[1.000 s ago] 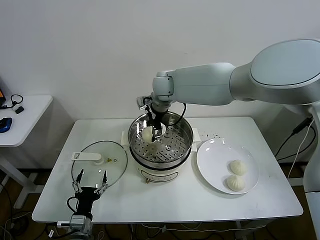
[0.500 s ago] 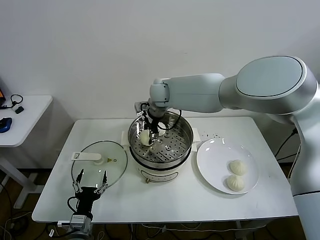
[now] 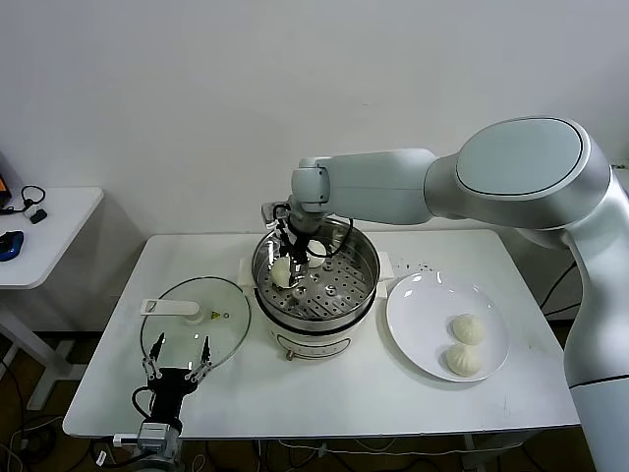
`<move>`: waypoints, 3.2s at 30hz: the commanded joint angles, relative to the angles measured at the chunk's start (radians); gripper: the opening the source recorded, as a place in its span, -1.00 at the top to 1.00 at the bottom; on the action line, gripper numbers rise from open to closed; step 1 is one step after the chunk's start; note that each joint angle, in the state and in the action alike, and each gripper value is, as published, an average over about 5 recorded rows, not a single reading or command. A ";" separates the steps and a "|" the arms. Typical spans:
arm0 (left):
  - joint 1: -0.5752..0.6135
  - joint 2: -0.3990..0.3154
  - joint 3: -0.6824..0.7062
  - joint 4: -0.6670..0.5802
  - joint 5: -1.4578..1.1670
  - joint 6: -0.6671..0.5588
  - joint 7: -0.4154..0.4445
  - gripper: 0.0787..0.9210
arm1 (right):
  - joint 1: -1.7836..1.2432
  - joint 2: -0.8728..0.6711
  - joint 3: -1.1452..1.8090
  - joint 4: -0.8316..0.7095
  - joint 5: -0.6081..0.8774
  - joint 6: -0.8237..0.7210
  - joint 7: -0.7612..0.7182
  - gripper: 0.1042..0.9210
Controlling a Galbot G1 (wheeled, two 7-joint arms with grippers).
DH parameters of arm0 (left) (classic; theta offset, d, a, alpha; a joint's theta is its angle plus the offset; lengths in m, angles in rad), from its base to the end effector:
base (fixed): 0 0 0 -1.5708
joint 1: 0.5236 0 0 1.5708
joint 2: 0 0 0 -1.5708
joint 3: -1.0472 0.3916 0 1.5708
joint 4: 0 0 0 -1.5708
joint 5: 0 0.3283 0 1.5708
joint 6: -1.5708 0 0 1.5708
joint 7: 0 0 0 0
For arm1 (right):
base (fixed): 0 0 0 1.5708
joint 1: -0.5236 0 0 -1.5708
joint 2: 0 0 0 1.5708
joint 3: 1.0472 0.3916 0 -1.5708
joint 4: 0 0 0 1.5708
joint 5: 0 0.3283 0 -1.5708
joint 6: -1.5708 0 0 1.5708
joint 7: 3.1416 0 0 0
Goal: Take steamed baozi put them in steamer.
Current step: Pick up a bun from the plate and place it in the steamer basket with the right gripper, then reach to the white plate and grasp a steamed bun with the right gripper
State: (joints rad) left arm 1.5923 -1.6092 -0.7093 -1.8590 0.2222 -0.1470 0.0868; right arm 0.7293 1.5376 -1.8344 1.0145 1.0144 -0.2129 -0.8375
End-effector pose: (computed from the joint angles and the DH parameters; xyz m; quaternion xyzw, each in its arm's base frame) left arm 0.1088 0.0466 -0.4172 0.0250 -0.9883 -0.1317 0.0723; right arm 0.5995 0.1779 -0.0767 0.5993 -0.4905 0.5473 0.3174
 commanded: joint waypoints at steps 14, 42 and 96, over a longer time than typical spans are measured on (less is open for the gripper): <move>0.003 -0.049 0.002 -0.005 0.003 0.004 0.001 -0.77 | 0.054 -0.045 -0.005 0.035 0.009 0.012 -0.016 -0.76; 0.014 -0.049 0.003 -0.005 0.023 0.002 0.001 -0.77 | 0.315 -0.448 -0.137 0.276 -0.057 0.075 -0.163 -0.76; 0.009 -0.049 -0.002 0.032 0.039 -0.010 -0.006 -0.77 | 0.077 -0.736 -0.235 0.401 -0.388 0.089 -0.122 -0.76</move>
State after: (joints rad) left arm 1.6004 -1.6092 -0.7102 -1.8285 0.2577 -0.1560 0.0815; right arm 0.8551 0.8116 -2.0790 1.4121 0.6451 -0.1206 -0.9639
